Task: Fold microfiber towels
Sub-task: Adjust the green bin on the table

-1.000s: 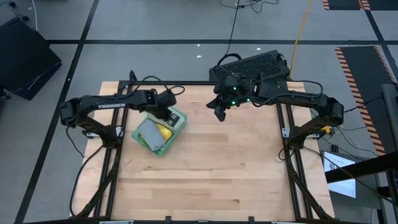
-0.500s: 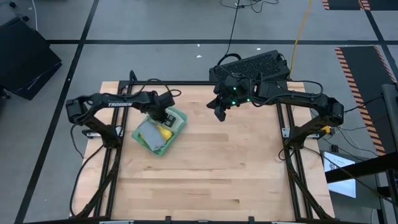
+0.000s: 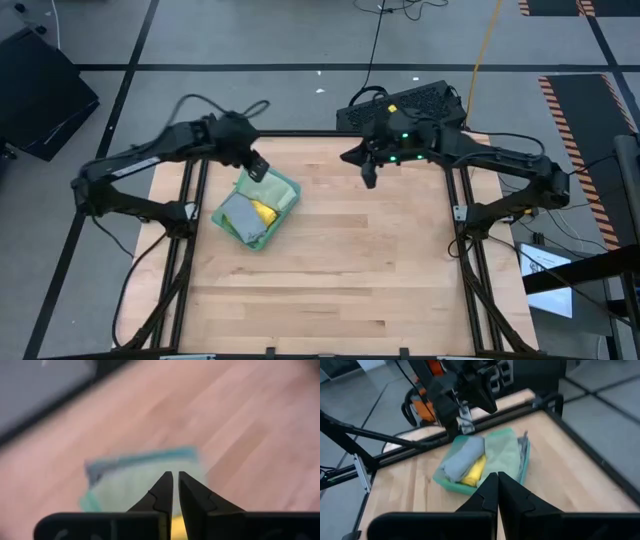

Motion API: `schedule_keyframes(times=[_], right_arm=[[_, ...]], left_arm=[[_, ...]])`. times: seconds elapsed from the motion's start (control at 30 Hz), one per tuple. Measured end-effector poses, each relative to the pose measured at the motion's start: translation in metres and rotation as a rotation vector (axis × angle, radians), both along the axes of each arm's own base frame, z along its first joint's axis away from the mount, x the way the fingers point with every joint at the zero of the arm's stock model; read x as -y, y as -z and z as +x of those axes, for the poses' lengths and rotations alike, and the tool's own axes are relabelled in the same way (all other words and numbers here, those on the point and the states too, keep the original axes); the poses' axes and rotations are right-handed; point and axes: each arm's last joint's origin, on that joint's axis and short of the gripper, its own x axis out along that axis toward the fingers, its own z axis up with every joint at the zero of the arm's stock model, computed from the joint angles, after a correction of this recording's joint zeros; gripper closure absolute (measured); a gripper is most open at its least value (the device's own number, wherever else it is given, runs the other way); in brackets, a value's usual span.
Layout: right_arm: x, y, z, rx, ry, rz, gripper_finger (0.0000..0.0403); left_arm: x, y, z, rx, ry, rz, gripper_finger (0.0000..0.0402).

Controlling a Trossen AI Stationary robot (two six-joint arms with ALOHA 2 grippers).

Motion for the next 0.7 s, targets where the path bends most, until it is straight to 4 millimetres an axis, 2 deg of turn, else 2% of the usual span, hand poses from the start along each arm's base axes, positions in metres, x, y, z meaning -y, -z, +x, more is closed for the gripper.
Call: schedule_keyframes(times=[0.17,0.27,0.37,0.53,0.7], right_arm=[[-0.006,-0.019,-0.019,0.062,-0.032,-0.105,0.0403],[-0.01,-0.03,-0.031,0.1,-0.049,-0.17,0.0403],[-0.014,-0.041,-0.044,0.137,-0.064,-0.23,0.0403],[-0.02,-0.052,-0.065,0.16,-0.086,-0.304,0.0403],[-0.027,-0.057,-0.088,0.165,-0.101,-0.351,0.0403]], left_arm=[[0.016,-0.049,-0.024,0.159,0.107,0.18,0.0371],[0.022,-0.068,-0.04,0.205,0.167,0.282,0.0371],[0.029,-0.086,-0.055,0.29,0.138,0.305,0.0371],[0.037,-0.1,-0.07,0.418,0.111,0.328,0.0371],[0.049,-0.101,-0.072,0.409,0.192,0.373,0.0378]])
